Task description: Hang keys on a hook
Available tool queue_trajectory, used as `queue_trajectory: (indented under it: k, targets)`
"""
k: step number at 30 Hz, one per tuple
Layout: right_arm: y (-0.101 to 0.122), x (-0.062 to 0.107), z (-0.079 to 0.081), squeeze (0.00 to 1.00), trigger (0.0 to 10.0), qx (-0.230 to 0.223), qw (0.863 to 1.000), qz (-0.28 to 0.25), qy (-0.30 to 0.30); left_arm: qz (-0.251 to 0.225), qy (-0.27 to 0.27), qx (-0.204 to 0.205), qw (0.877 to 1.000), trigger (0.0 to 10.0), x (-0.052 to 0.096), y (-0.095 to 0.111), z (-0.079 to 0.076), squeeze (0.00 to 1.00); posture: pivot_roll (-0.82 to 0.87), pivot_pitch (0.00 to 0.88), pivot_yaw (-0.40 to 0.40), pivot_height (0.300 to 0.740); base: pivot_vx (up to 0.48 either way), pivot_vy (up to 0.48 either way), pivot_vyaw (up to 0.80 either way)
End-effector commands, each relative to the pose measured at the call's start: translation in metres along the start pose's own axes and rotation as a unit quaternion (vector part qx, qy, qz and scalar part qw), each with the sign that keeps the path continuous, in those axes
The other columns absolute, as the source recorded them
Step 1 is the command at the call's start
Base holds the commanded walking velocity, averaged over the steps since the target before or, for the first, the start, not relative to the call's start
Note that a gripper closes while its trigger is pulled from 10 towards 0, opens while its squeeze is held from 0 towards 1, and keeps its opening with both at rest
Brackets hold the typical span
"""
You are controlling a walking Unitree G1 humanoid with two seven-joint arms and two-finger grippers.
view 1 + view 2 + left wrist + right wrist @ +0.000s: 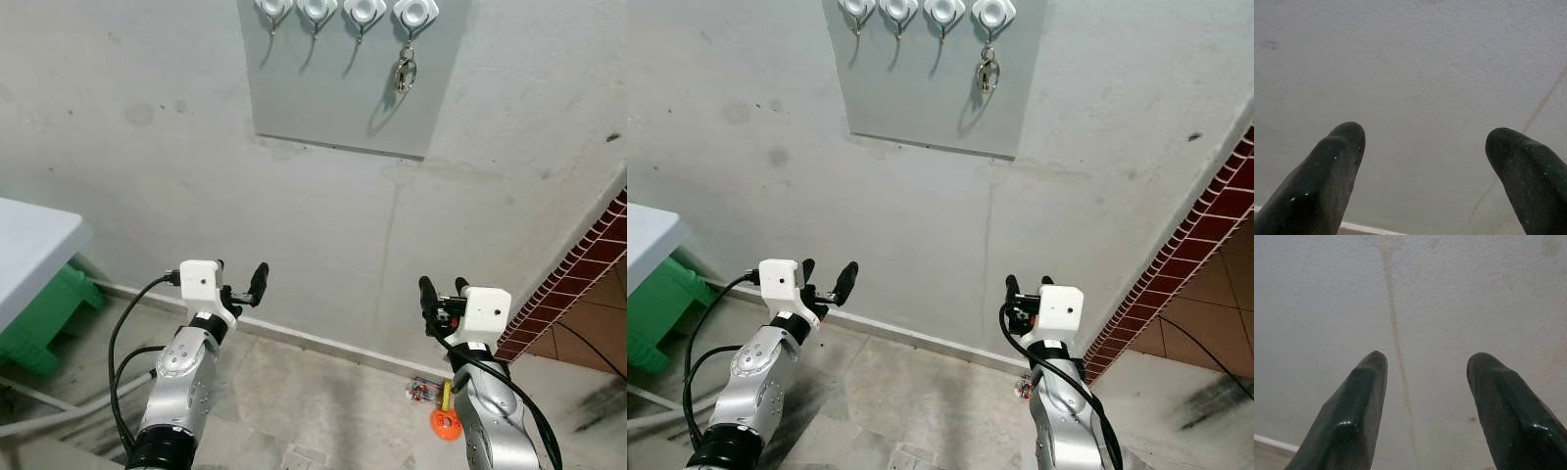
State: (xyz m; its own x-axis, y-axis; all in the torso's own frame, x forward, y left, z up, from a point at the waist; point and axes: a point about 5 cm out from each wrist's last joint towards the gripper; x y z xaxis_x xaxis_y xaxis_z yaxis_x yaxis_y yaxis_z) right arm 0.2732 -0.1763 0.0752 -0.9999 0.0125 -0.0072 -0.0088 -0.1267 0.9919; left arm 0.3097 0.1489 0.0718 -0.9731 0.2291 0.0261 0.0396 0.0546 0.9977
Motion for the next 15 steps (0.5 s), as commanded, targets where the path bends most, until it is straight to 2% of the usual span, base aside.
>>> queue_trajectory:
  k: [1,6,9,15]
  targets:
    - [-0.002,0.001,0.001,0.00,10.0,0.008,1.000,0.004,-0.002,0.001,-0.001,-0.003,1.000,10.0,-0.001,0.002,0.000,0.00,-0.10,0.034,0.042,0.740,0.000,0.000,0.46]
    - [-0.002,-0.001,0.001,0.00,10.0,0.010,1.000,0.006,-0.002,0.000,-0.001,-0.005,1.000,10.0,-0.001,0.003,-0.001,0.00,-0.09,0.037,0.035,0.740,0.000,0.000,0.63]
    - [-0.005,-0.006,0.002,0.00,10.0,0.032,0.999,0.020,0.000,0.003,-0.001,-0.008,1.000,10.0,-0.002,0.005,-0.001,0.00,-0.08,0.034,0.027,0.740,0.000,0.000,0.71]
    - [-0.004,-0.012,0.004,0.00,10.0,0.028,0.999,0.023,0.008,0.004,0.003,-0.020,1.000,10.0,-0.006,0.007,0.001,0.00,-0.05,0.030,0.008,0.740,0.000,0.000,0.72]
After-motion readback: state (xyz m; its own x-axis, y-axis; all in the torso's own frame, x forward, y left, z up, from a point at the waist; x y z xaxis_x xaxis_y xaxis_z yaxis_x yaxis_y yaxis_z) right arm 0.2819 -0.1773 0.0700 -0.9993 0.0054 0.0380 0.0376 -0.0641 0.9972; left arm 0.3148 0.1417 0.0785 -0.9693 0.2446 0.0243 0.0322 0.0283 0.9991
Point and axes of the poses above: a point about 5 cm out from each wrist's last joint towards the gripper, its own x axis pointing back from the gripper into the wrist, its own y axis along the axis of the wrist's last joint, z = x × y, and after that the axes turned 7 degrees about -x, right-handed
